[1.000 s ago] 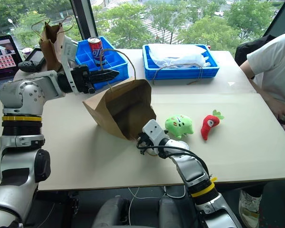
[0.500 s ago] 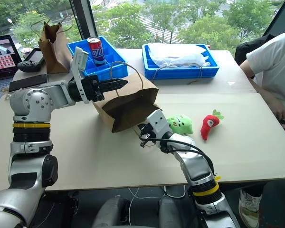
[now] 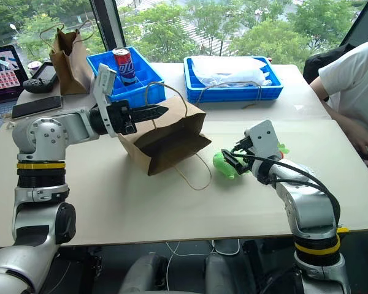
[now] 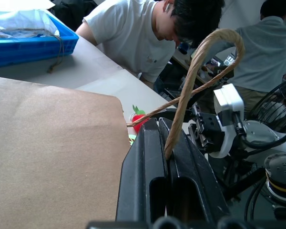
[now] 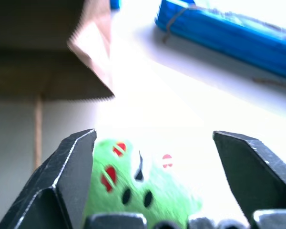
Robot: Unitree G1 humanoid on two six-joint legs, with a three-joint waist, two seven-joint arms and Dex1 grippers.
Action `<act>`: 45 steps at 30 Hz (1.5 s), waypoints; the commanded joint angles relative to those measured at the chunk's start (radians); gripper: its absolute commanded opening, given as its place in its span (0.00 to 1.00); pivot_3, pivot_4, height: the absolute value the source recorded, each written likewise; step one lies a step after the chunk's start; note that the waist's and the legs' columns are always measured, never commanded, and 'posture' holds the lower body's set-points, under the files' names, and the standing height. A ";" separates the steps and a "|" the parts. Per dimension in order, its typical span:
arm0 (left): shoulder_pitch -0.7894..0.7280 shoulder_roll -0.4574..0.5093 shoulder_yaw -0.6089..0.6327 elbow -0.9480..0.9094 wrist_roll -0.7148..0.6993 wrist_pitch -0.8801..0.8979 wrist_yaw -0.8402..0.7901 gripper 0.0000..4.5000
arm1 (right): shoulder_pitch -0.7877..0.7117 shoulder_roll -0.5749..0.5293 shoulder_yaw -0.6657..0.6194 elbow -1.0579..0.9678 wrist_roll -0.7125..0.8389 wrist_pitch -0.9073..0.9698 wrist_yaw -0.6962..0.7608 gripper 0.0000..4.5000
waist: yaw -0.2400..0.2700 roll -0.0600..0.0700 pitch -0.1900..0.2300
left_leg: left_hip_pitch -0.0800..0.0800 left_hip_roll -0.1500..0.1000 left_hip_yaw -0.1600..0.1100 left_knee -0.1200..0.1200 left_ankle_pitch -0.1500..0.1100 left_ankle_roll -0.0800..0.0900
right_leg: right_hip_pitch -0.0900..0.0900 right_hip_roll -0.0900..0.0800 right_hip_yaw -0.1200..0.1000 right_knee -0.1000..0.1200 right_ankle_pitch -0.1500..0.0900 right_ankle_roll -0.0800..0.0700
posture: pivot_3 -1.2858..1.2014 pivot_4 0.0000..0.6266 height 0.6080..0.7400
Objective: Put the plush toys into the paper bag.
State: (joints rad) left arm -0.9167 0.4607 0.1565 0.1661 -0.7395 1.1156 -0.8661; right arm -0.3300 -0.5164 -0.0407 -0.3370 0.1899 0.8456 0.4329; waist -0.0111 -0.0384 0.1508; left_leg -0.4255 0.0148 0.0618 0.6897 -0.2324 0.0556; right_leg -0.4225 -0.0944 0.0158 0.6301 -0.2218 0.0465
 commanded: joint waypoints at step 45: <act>0.011 -0.035 0.009 -0.100 -0.109 0.071 0.036 0.00 | -0.361 0.450 0.133 0.343 0.098 -0.173 -0.071 0.10 | -0.003 0.001 0.001 | 0.000 0.000 -0.001 -0.009 0.003 -0.004 | -0.002 0.000 0.000 0.001 0.000 -0.001 | 0.52 0.24 1.00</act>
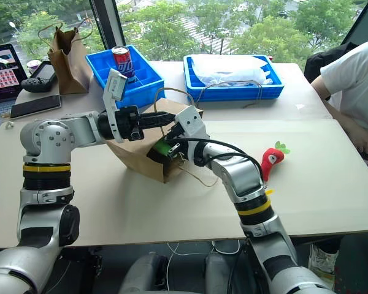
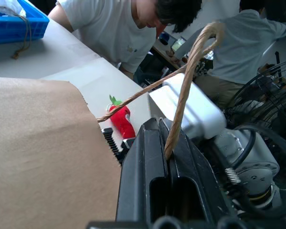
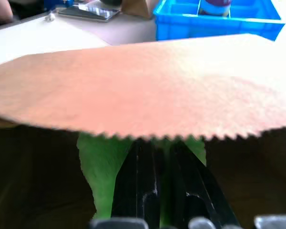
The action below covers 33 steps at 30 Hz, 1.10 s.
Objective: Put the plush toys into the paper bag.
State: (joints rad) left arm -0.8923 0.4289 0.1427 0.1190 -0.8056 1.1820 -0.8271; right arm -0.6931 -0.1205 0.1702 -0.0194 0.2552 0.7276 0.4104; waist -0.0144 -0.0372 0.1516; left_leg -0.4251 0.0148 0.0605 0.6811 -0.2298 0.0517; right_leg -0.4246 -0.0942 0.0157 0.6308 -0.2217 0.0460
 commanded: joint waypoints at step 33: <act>-0.043 -0.009 -0.030 0.032 -0.016 -0.082 -0.038 0.00 | 0.322 -0.301 -0.536 -0.301 0.008 0.322 -0.340 0.87 | 0.001 0.001 0.000 | 0.000 0.000 0.001 -0.003 0.001 -0.001 | 0.000 0.000 0.001 -0.005 0.000 0.000 | 0.52 0.24 1.00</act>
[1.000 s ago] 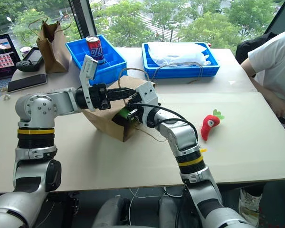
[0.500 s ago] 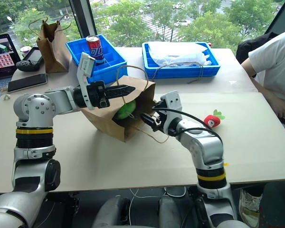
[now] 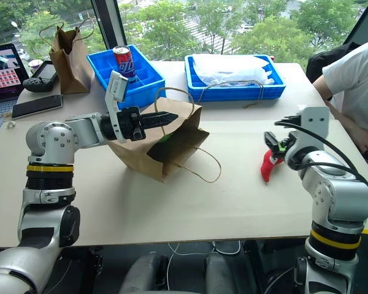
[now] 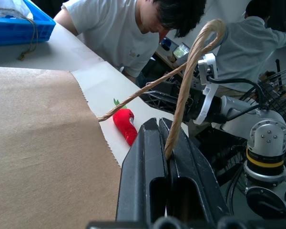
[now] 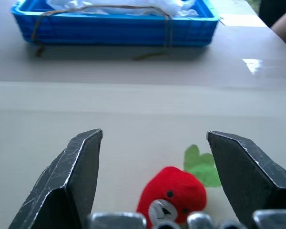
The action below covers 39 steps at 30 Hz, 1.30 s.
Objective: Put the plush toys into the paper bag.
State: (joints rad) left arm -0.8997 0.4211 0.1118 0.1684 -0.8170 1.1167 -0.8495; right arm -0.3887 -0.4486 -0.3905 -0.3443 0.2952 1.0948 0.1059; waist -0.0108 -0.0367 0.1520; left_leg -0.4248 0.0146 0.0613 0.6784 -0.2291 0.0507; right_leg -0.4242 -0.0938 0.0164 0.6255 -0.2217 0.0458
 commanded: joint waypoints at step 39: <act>-0.049 0.002 0.005 -0.023 -0.003 -0.017 -0.005 0.00 | -0.287 -0.065 0.775 0.051 -0.157 -0.496 0.572 0.01 | -0.002 0.003 0.003 | 0.000 0.000 -0.001 0.002 0.000 0.000 | 0.000 0.002 0.000 0.001 0.000 0.000 | 0.52 0.24 1.00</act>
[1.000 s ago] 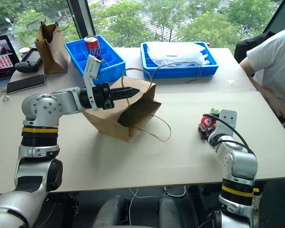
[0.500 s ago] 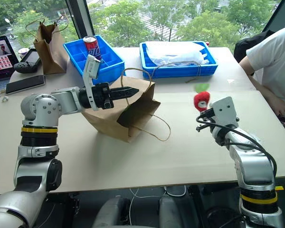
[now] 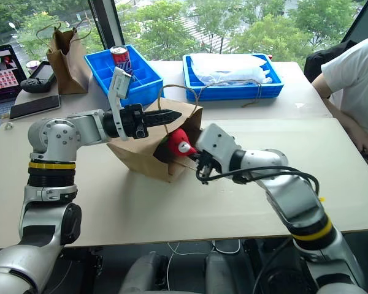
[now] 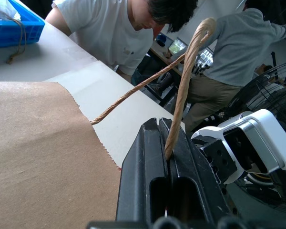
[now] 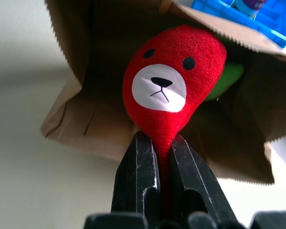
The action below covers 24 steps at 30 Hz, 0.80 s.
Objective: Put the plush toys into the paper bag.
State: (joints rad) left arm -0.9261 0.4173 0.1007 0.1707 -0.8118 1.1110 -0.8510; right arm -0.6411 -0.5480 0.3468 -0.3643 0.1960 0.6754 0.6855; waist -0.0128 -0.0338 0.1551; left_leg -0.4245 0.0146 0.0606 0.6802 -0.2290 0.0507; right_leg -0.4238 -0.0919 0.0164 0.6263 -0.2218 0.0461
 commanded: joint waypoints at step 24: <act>-0.017 0.010 0.023 -0.021 -0.003 -0.023 0.011 0.00 | 0.232 -0.140 -0.242 -0.178 0.067 0.072 0.072 0.99 | 0.007 0.000 0.000 | -0.001 0.000 0.000 0.000 0.000 0.000 | 0.000 -0.002 -0.001 0.000 0.000 0.000 | 0.52 0.24 1.00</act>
State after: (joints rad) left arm -0.9249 0.4268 0.1182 0.1662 -0.8128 1.1100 -0.8282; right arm -0.4327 -0.6677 0.1093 -0.4861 0.2533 0.7341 0.7443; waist -0.0059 -0.0340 0.1553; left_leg -0.4254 0.0146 0.0602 0.6801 -0.2292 0.0510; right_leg -0.4233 -0.0934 0.0152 0.6256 -0.2217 0.0462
